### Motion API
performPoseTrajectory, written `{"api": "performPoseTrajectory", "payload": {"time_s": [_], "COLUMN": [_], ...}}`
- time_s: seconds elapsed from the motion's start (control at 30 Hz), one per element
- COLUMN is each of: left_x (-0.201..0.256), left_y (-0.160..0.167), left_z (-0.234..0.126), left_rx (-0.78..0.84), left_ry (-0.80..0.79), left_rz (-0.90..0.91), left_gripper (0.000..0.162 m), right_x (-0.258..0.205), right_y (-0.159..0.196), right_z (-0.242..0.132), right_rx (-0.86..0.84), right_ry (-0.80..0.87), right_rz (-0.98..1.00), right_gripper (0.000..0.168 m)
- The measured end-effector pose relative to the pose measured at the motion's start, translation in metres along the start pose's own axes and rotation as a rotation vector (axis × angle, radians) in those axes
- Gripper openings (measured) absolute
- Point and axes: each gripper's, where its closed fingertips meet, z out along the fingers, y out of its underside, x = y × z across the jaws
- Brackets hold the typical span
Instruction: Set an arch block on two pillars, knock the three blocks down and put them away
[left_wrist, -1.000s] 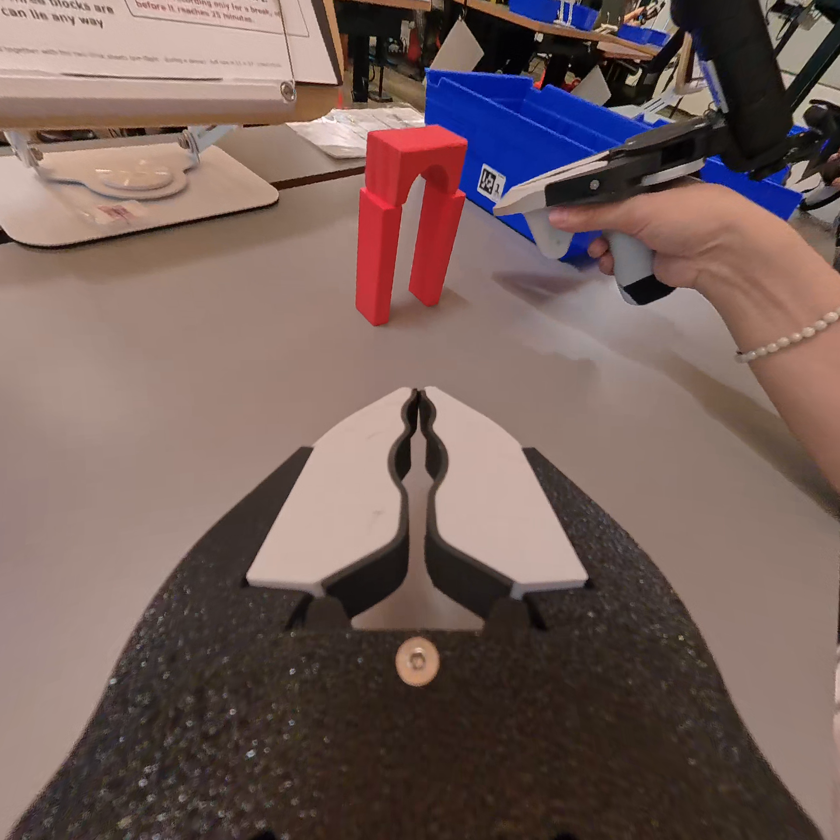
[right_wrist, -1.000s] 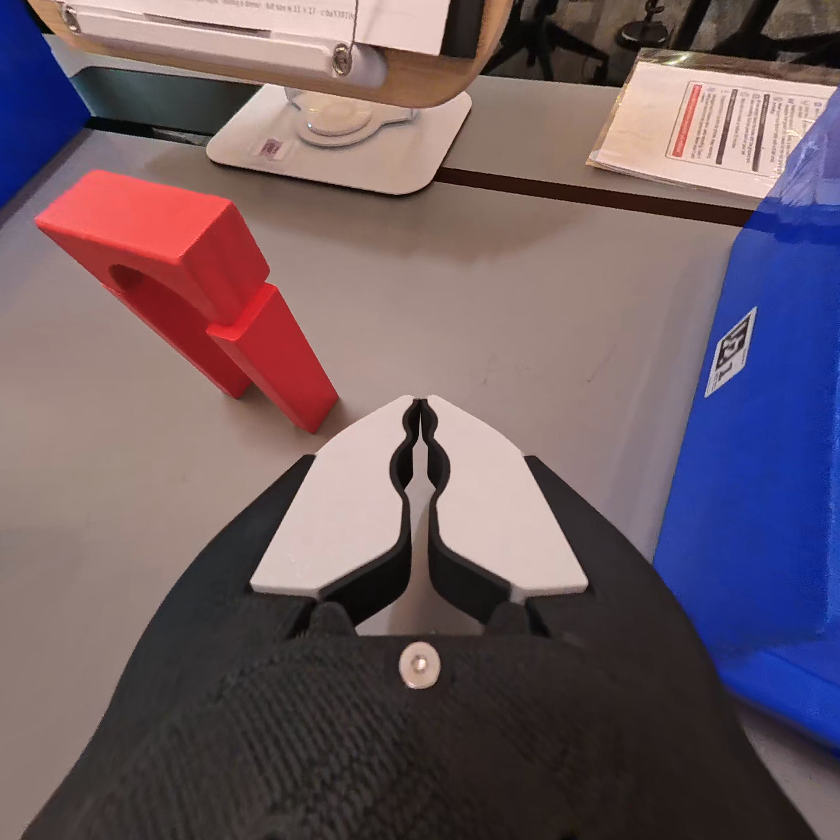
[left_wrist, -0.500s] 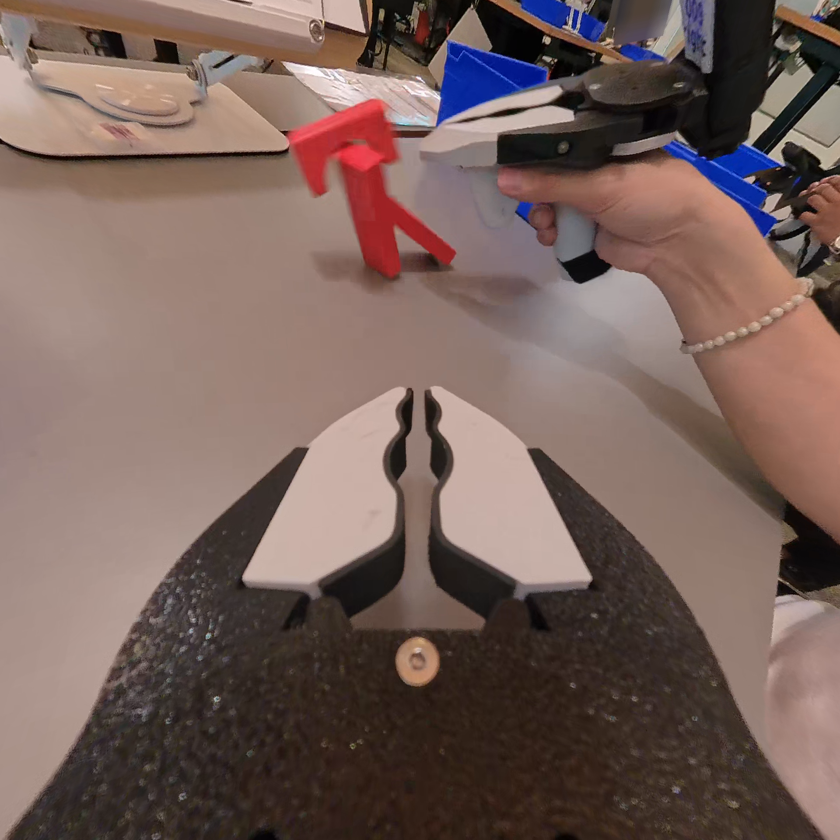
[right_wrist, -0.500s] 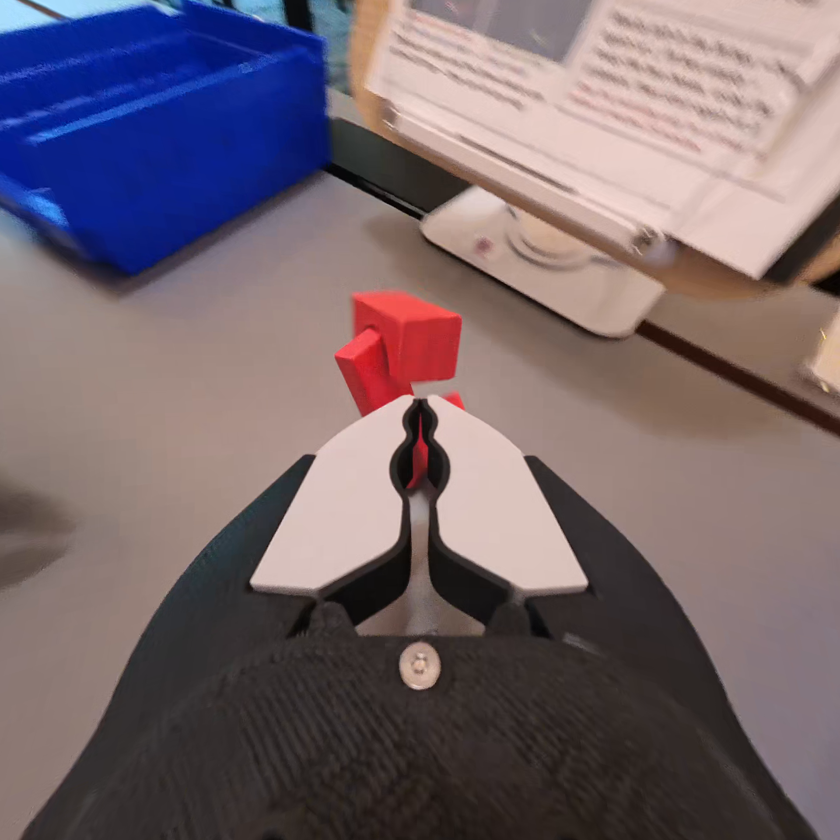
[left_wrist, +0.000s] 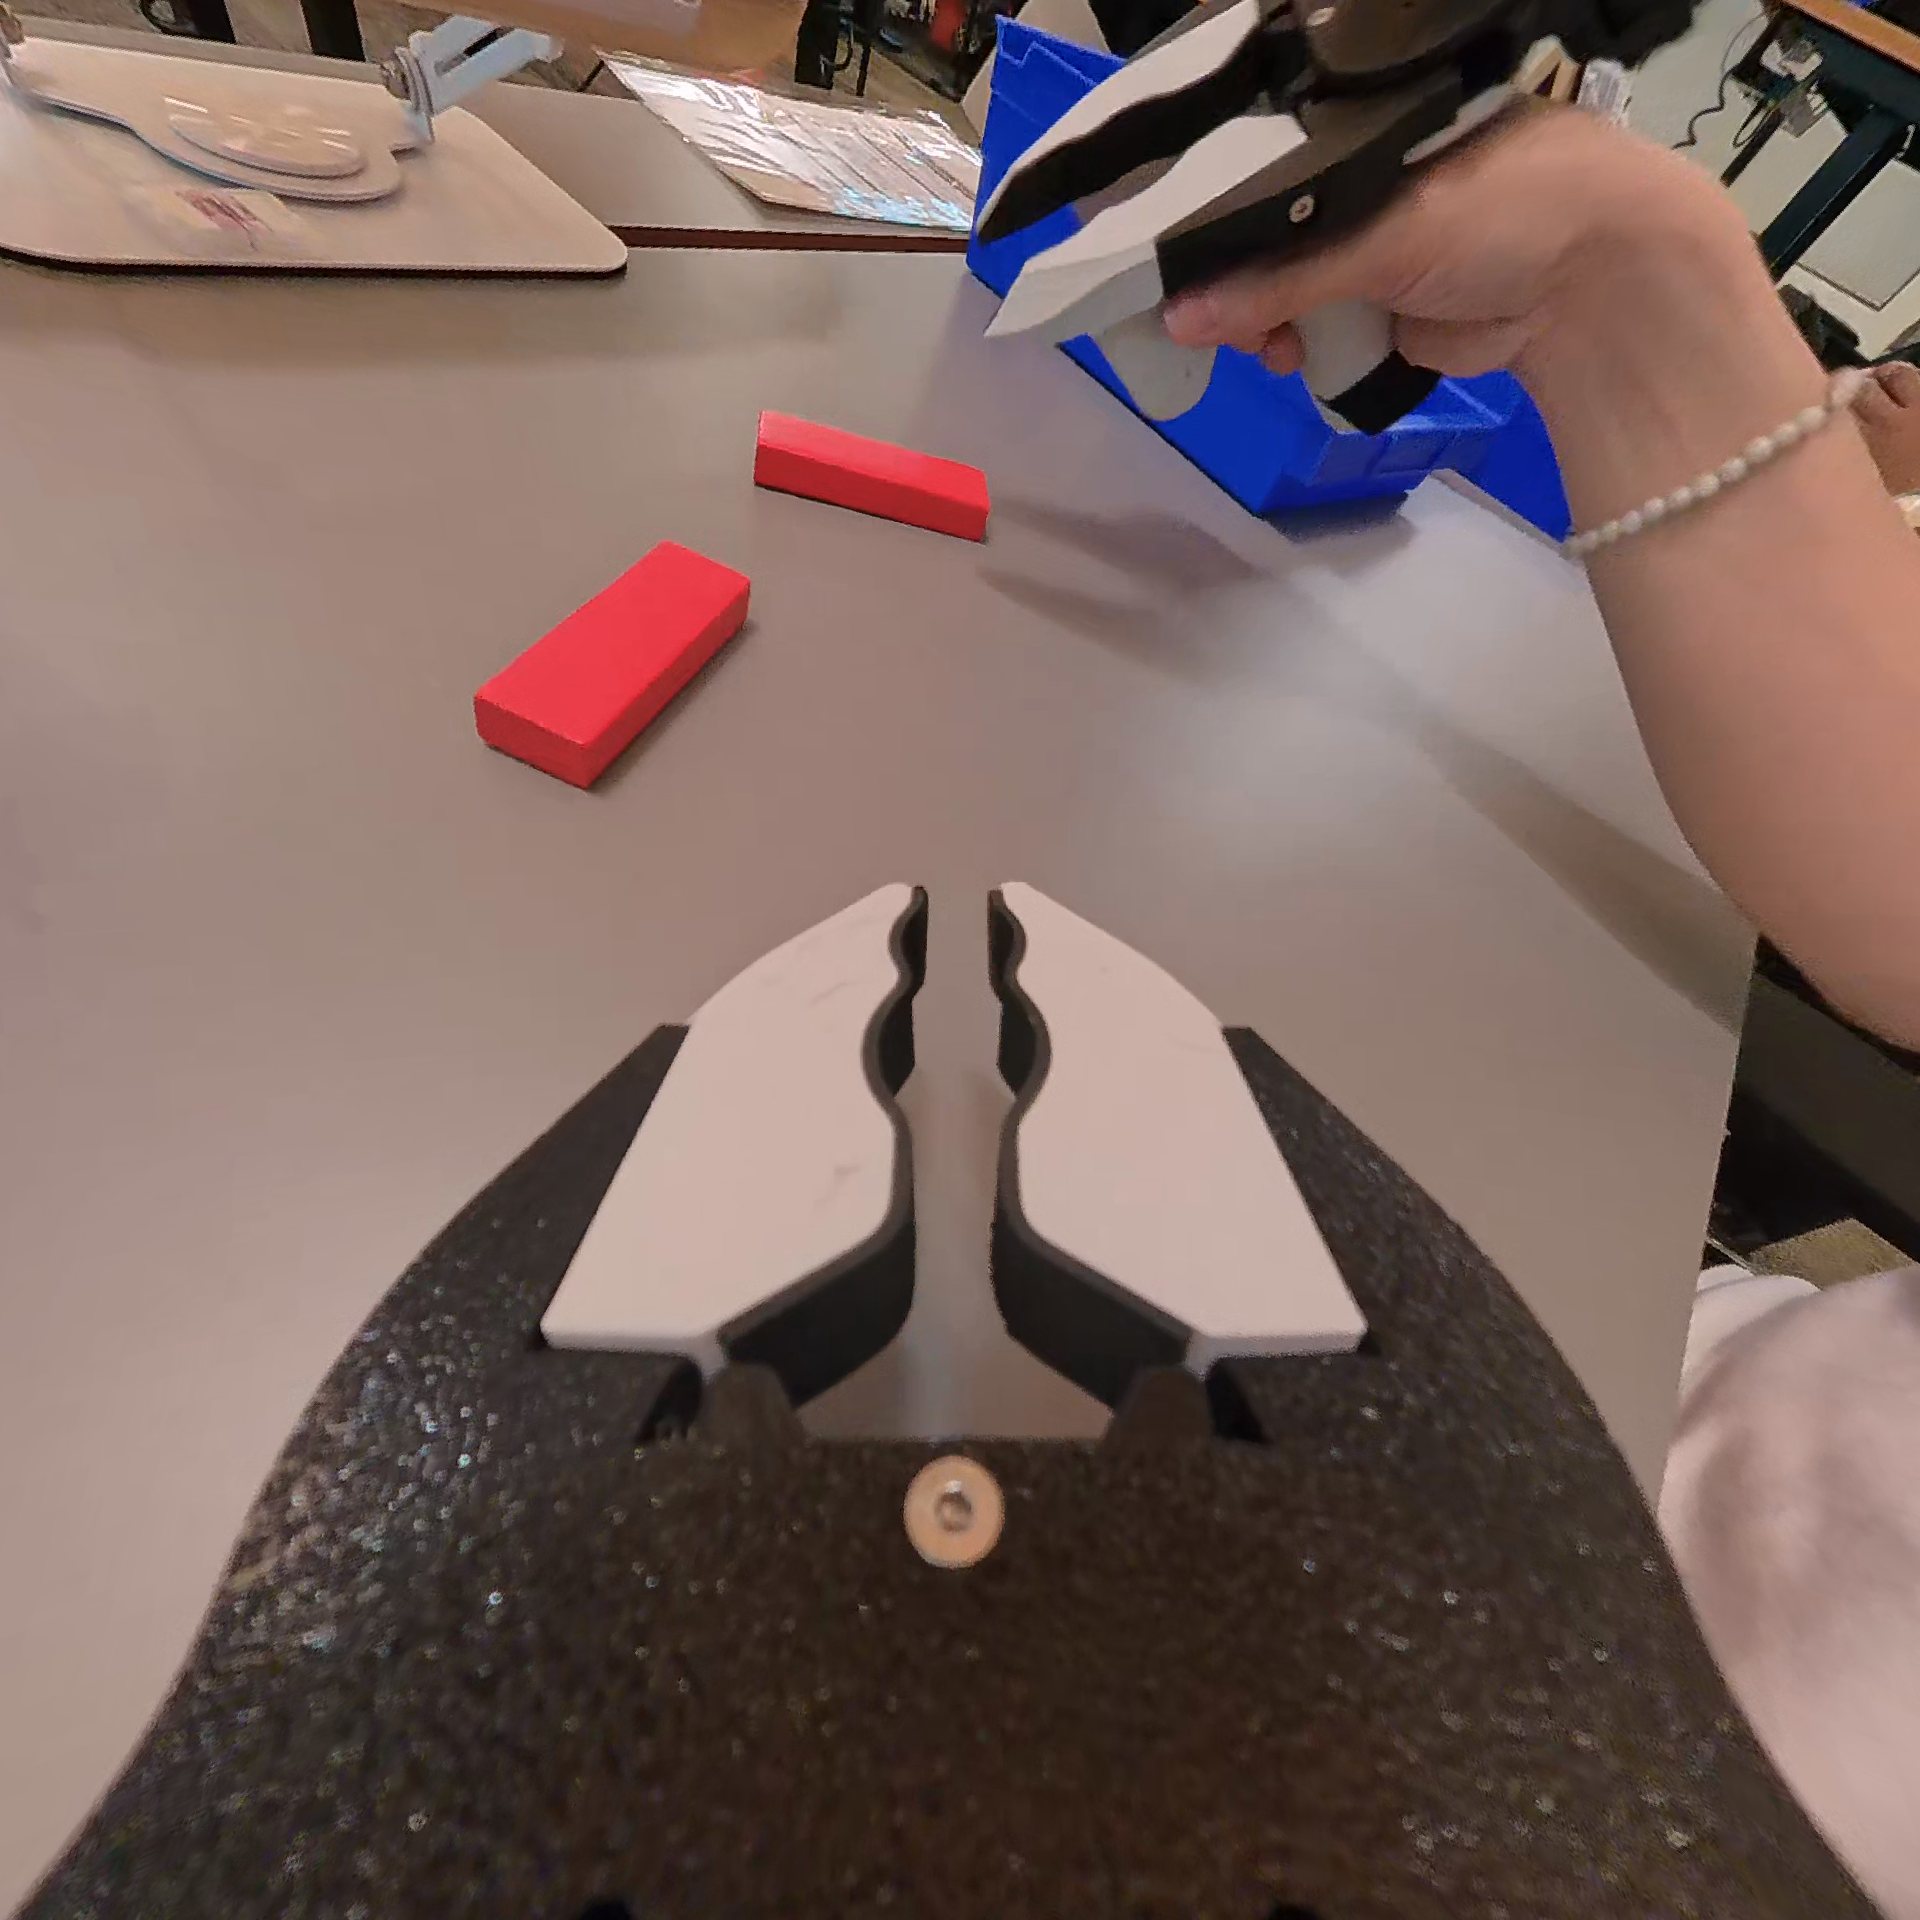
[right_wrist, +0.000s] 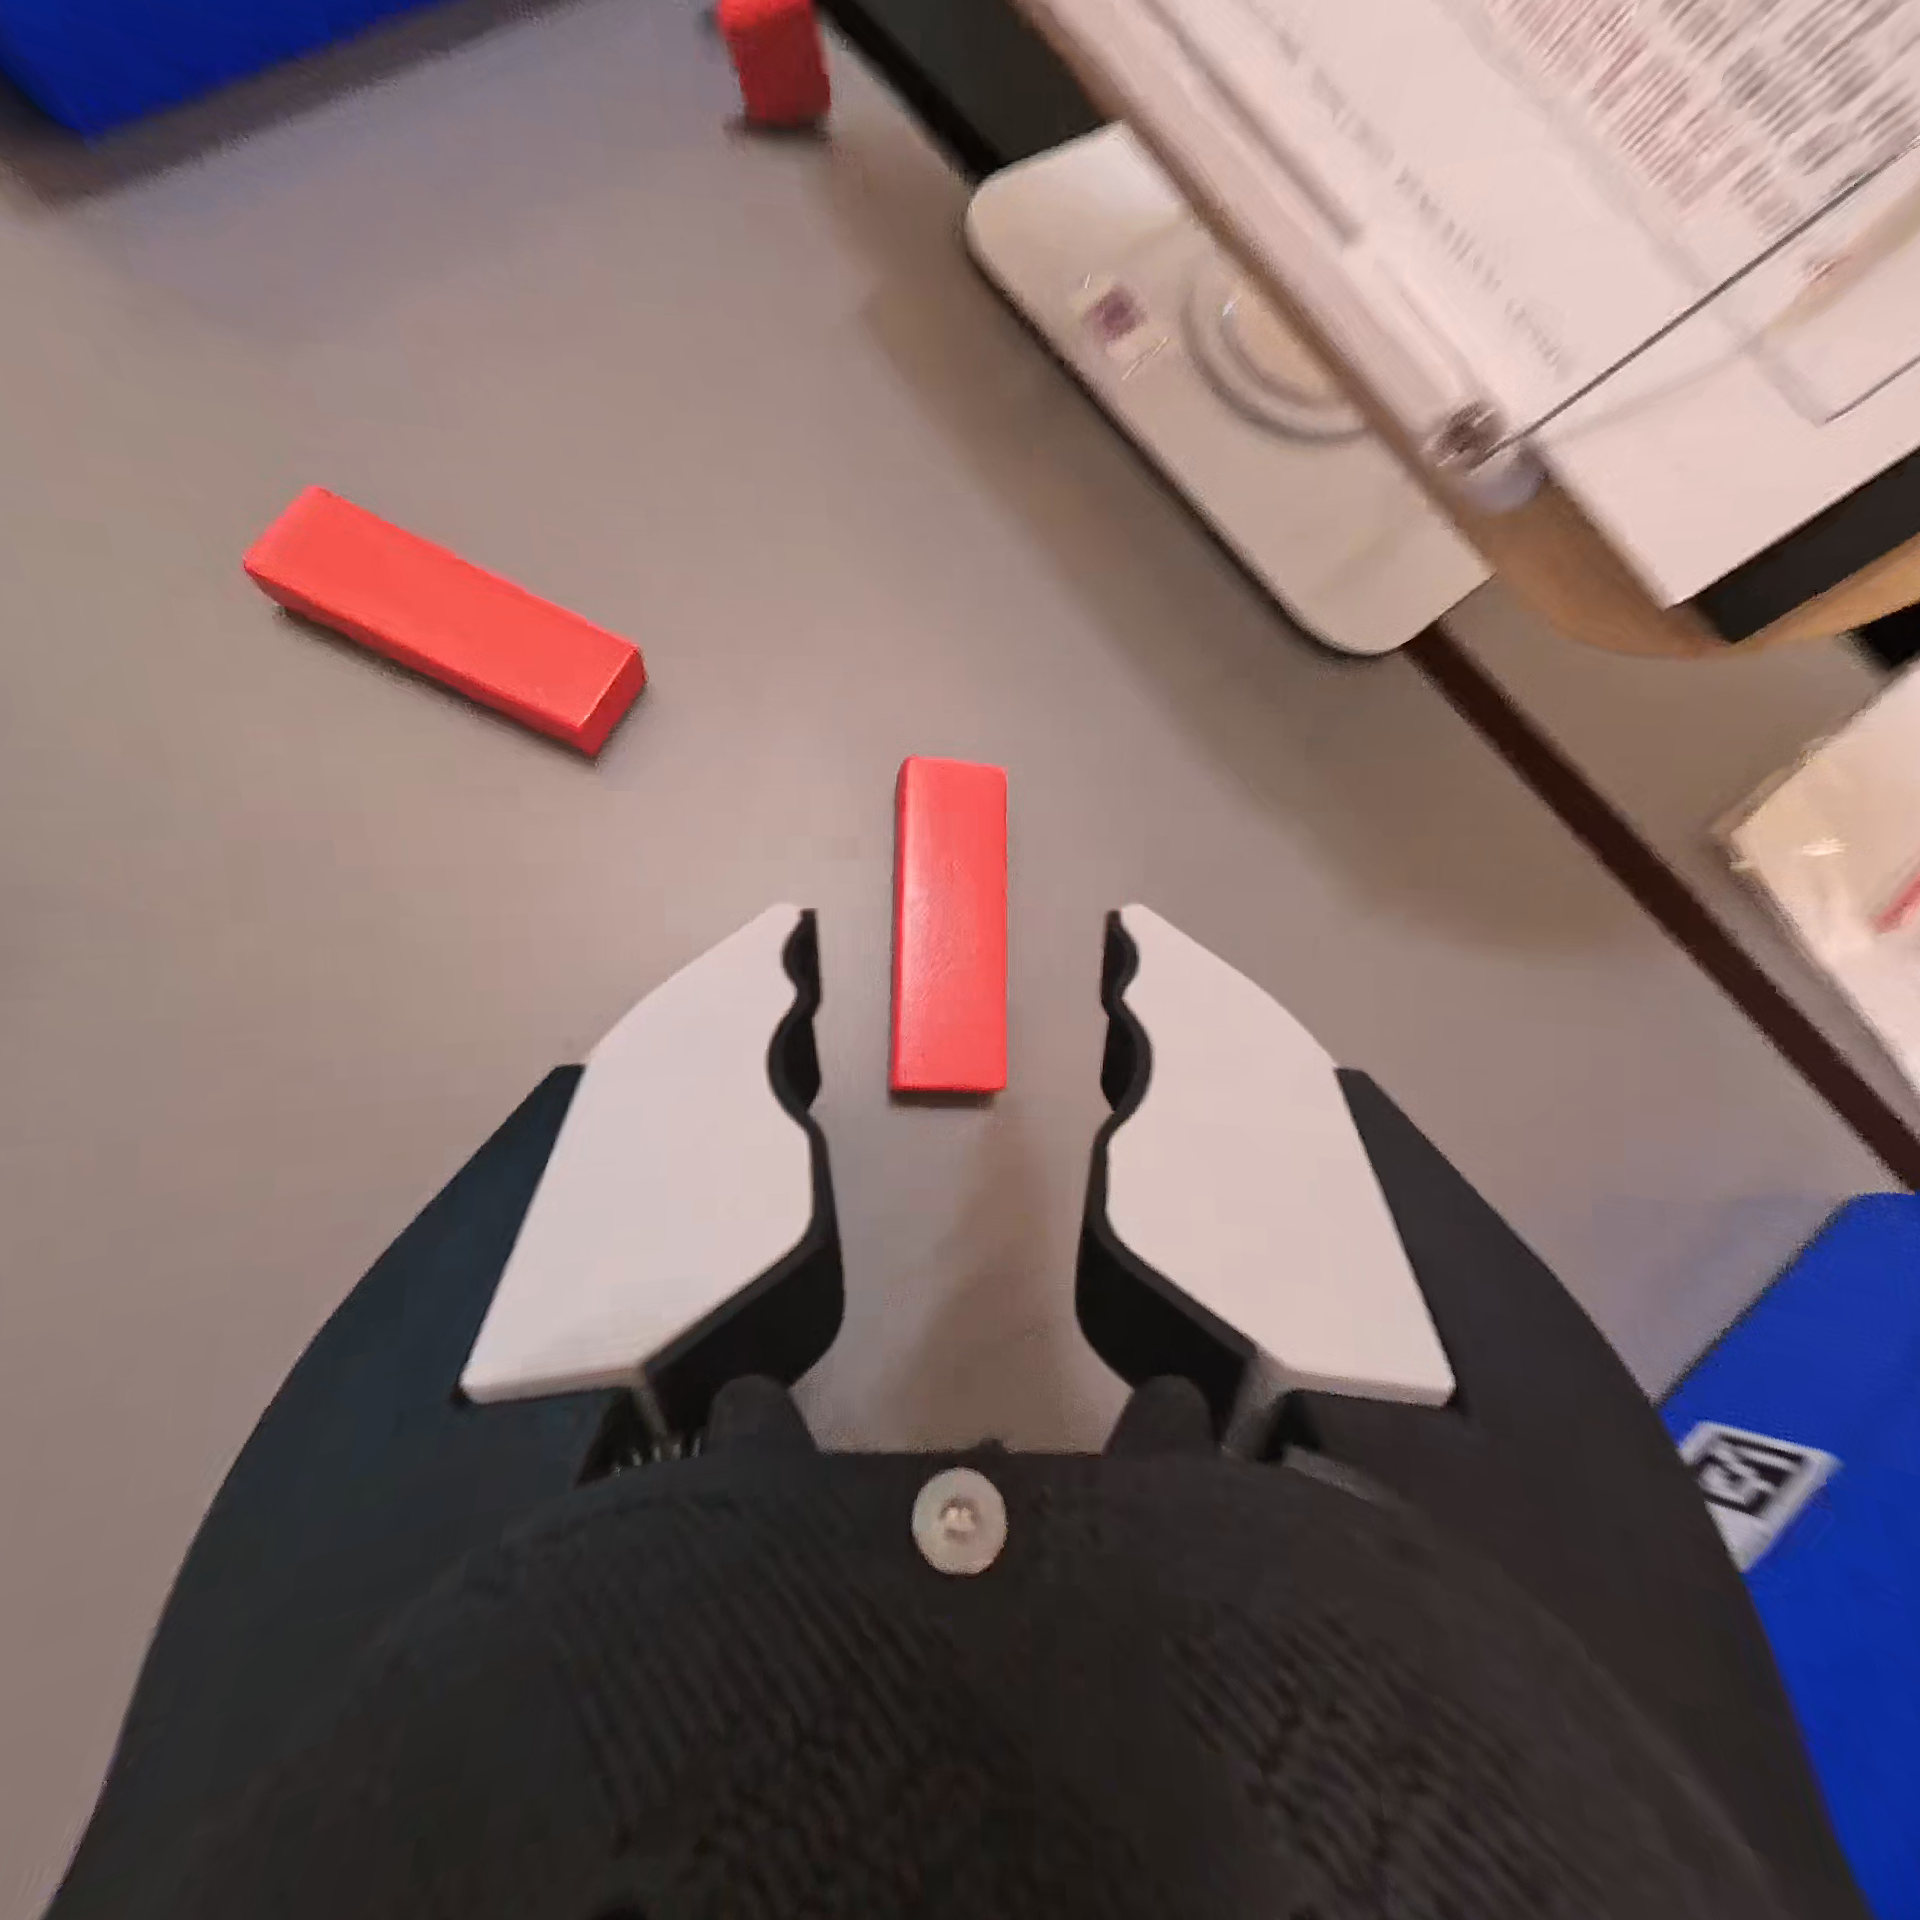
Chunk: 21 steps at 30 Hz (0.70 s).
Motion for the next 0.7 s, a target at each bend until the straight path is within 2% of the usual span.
{"api": "performPoseTrajectory", "payload": {"time_s": [0.17,0.27,0.4,0.53,0.7], "left_x": [0.003,0.006,0.006,0.006,0.006], "left_y": [0.004,0.004,0.006,0.008,0.009], "left_z": [0.000,-0.001,-0.003,-0.003,-0.004], "left_rx": [-0.006,-0.007,-0.017,-0.024,-0.027], "left_ry": [0.012,0.019,0.013,0.020,0.021], "left_rz": [-0.008,-0.007,0.004,-0.006,-0.006], "left_gripper": [0.012,0.012,0.013,0.014,0.015], "right_x": [0.002,0.009,0.006,0.003,0.000], "right_y": [0.028,0.040,0.032,0.037,0.040], "right_z": [0.029,0.045,0.058,0.065,0.067], "right_rx": [-0.217,-0.313,-0.297,-0.362,-0.400], "right_ry": [-0.137,-0.117,-0.125,-0.126,-0.134], "right_rz": [-0.002,-0.034,-0.009,-0.047,-0.084], "right_gripper": [0.076,0.077,0.073,0.071,0.047]}}
